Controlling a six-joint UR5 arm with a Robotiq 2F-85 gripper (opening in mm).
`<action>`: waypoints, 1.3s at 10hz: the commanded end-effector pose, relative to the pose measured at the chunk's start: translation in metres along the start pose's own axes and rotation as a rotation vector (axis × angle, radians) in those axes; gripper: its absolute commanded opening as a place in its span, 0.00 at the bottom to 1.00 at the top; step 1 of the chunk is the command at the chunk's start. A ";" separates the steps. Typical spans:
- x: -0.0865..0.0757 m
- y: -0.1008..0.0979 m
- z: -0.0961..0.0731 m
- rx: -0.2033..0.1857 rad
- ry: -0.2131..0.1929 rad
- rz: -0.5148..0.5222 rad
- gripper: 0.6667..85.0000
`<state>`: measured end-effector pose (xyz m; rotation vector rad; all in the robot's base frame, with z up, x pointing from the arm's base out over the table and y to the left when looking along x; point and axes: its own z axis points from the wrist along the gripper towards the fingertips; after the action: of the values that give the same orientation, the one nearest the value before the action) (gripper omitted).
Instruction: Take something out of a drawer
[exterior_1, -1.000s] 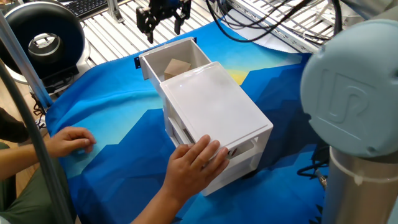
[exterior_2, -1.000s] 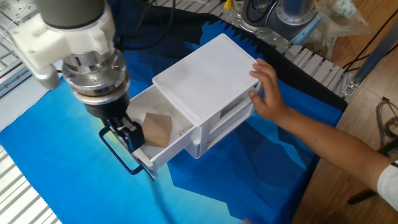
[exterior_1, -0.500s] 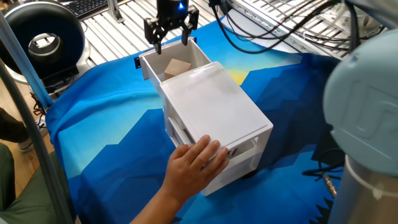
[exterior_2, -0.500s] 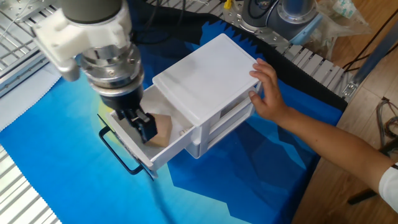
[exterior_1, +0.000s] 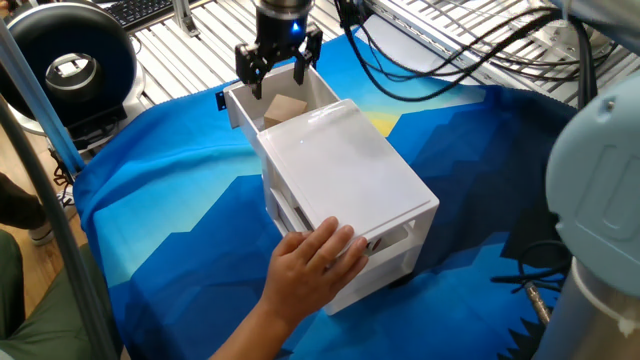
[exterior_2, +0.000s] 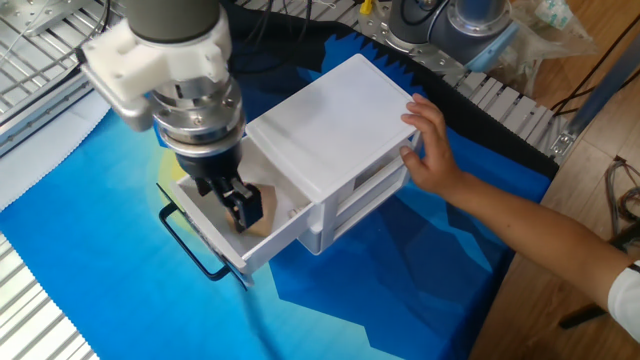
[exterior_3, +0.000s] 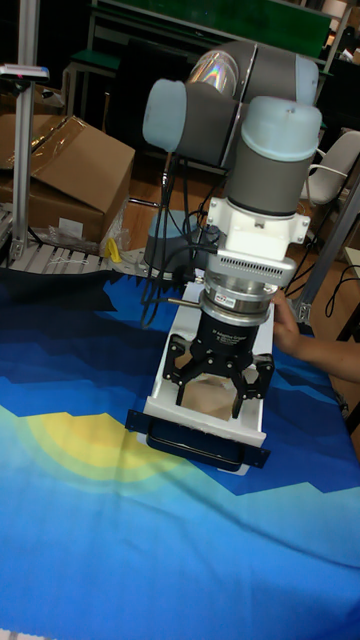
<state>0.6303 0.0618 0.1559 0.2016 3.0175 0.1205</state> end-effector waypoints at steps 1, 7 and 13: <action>-0.003 0.001 0.012 -0.018 -0.024 -0.016 0.87; -0.016 -0.002 0.027 -0.020 -0.080 -0.039 0.73; -0.012 -0.010 0.023 0.026 -0.048 0.022 0.21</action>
<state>0.6440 0.0535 0.1307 0.1947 2.9634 0.0861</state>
